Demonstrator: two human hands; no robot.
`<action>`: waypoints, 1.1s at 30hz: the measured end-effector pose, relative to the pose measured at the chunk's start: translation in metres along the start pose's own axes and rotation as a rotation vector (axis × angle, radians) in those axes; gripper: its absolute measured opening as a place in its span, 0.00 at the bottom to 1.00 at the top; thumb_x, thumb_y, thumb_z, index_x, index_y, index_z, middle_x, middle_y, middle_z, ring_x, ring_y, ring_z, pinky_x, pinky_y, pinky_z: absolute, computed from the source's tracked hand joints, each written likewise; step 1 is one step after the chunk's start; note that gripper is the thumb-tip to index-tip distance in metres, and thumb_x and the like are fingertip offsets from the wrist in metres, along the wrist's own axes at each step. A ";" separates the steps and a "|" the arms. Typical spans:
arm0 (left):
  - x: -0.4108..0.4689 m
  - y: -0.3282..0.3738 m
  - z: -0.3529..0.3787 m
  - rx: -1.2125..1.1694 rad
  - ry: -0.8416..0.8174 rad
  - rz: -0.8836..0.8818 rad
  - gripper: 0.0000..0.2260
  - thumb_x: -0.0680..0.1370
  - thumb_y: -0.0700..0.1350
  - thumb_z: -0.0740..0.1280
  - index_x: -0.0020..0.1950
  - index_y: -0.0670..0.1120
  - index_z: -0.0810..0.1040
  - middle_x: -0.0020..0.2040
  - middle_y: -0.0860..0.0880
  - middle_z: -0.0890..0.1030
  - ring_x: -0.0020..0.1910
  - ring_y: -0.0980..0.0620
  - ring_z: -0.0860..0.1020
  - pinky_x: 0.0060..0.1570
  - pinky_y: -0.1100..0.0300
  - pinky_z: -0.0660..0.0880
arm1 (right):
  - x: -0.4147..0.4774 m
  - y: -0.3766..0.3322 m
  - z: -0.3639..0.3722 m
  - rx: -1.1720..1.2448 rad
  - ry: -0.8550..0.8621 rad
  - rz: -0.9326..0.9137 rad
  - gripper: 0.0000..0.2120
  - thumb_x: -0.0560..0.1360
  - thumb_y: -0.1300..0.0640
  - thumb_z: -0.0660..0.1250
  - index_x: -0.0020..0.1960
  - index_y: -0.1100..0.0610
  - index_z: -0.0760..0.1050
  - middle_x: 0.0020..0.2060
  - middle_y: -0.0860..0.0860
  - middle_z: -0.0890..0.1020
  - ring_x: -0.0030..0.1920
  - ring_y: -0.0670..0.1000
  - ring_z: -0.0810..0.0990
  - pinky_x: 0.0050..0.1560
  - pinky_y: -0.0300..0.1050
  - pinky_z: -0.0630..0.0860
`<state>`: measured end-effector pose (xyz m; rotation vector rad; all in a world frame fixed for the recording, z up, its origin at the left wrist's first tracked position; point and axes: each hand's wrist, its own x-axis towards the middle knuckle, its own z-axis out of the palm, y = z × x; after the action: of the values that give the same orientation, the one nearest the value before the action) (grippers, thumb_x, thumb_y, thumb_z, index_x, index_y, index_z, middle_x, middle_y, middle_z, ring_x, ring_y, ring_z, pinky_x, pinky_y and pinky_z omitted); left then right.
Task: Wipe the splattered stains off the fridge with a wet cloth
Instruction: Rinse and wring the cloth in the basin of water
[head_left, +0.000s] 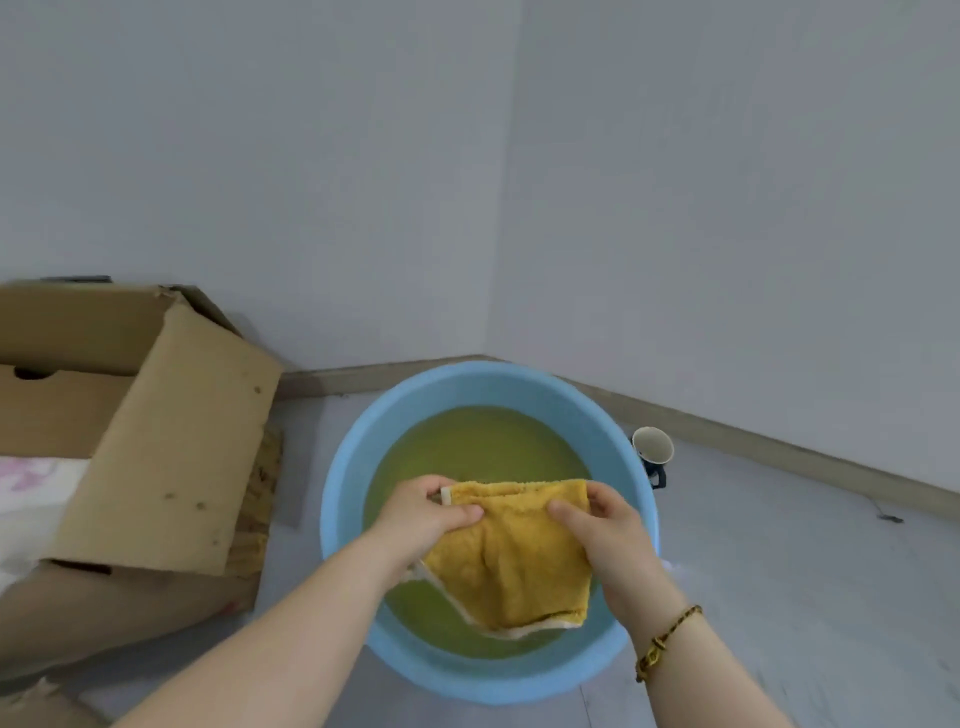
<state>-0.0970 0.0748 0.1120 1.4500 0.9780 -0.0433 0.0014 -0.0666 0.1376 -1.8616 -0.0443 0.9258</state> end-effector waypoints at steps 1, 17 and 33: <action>0.016 -0.016 0.004 0.042 -0.005 0.010 0.12 0.70 0.40 0.72 0.51 0.43 0.78 0.44 0.49 0.81 0.41 0.54 0.78 0.40 0.66 0.76 | 0.015 0.015 0.005 -0.090 -0.048 0.000 0.14 0.72 0.59 0.69 0.56 0.53 0.72 0.55 0.53 0.75 0.49 0.50 0.73 0.49 0.42 0.72; 0.125 -0.091 0.054 0.270 -0.057 0.084 0.26 0.69 0.44 0.73 0.65 0.45 0.69 0.60 0.46 0.75 0.56 0.50 0.73 0.52 0.64 0.68 | 0.142 0.102 0.048 -0.977 -0.067 -0.231 0.17 0.74 0.53 0.64 0.62 0.57 0.70 0.55 0.55 0.79 0.55 0.54 0.77 0.50 0.41 0.72; 0.123 -0.090 0.048 -0.219 -0.090 -0.108 0.14 0.78 0.49 0.62 0.60 0.42 0.75 0.50 0.46 0.79 0.48 0.48 0.77 0.47 0.57 0.73 | 0.135 0.085 0.032 -0.247 0.086 -0.017 0.09 0.75 0.64 0.61 0.55 0.62 0.75 0.43 0.56 0.77 0.38 0.51 0.73 0.38 0.42 0.70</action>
<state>-0.0455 0.0814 -0.0393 1.1847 0.9556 -0.0767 0.0466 -0.0267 -0.0135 -2.1238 -0.1266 0.8586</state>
